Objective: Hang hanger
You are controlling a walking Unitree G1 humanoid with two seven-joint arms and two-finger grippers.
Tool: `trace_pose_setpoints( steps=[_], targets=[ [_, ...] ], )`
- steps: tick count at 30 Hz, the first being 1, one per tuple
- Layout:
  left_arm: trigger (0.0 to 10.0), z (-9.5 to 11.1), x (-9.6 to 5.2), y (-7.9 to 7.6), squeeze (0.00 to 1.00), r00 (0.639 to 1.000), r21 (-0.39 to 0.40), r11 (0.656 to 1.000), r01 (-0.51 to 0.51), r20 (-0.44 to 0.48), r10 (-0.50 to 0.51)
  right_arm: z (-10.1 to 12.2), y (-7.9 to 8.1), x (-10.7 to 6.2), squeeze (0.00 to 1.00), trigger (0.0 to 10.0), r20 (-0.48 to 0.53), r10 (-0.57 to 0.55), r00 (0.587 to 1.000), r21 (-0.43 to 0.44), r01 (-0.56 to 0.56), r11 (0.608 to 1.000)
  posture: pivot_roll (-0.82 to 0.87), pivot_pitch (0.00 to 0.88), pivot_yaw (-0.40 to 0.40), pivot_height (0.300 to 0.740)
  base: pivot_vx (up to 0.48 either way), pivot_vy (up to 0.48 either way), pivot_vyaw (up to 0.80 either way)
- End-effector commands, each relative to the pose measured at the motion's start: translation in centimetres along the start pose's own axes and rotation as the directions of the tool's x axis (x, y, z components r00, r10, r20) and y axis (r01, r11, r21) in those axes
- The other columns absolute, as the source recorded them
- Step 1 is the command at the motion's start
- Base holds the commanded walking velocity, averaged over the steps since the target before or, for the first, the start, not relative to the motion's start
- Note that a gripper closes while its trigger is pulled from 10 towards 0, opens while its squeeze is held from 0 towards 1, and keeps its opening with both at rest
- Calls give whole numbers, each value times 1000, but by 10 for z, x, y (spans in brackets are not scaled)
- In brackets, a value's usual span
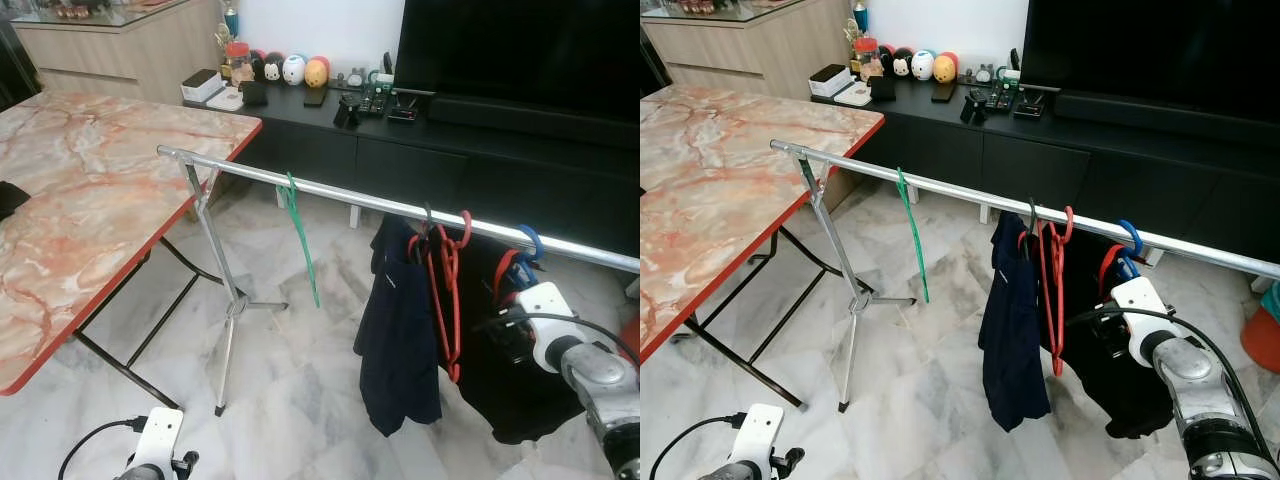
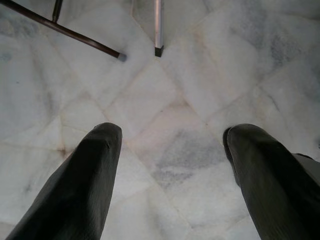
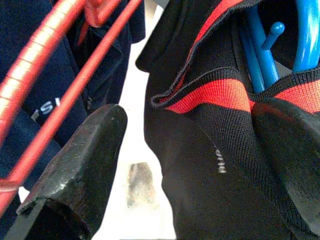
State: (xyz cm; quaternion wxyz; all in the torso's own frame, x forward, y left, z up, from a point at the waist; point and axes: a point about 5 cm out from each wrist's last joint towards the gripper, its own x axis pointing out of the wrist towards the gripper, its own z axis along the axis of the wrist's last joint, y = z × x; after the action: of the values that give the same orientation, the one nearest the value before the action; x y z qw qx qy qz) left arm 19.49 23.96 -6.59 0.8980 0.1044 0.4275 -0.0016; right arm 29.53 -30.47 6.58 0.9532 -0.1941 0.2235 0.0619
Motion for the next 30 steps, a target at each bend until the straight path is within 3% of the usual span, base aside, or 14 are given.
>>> trace_pose_setpoints(
  steps=[1,2,3,4,16,30],
  targets=[
    [10000,-6,-1,-1,0,1000,7,1000,-1,-16,1,4,3,3,0,4431,29,4,1000,41,-6,999,20,0,59,740,0,0,0],
    [10000,-6,-1,-2,0,1000,8,1000,0,-16,1,4,4,3,0,4431,32,5,999,46,-7,999,20,0,59,740,0,0,0],
    [10000,-6,-1,-2,0,1000,9,1000,0,-15,1,4,5,4,0,3451,34,7,999,53,-8,999,20,0,59,740,0,0,0],
    [10000,-6,-1,-2,0,1000,9,1000,-1,-15,1,5,7,4,0,0,37,10,999,57,-12,998,20,0,59,740,0,0,0],
    [10000,-4,-1,0,0,1000,11,1000,-2,-13,3,2,12,7,0,0,20,28,999,50,-29,998,22,0,60,740,0,0,0],
    [10000,-10,-2,-1,0,1000,12,1000,-2,-23,2,3,18,10,0,0,36,32,999,104,-36,994,22,0,60,740,0,0,0]
  ],
)
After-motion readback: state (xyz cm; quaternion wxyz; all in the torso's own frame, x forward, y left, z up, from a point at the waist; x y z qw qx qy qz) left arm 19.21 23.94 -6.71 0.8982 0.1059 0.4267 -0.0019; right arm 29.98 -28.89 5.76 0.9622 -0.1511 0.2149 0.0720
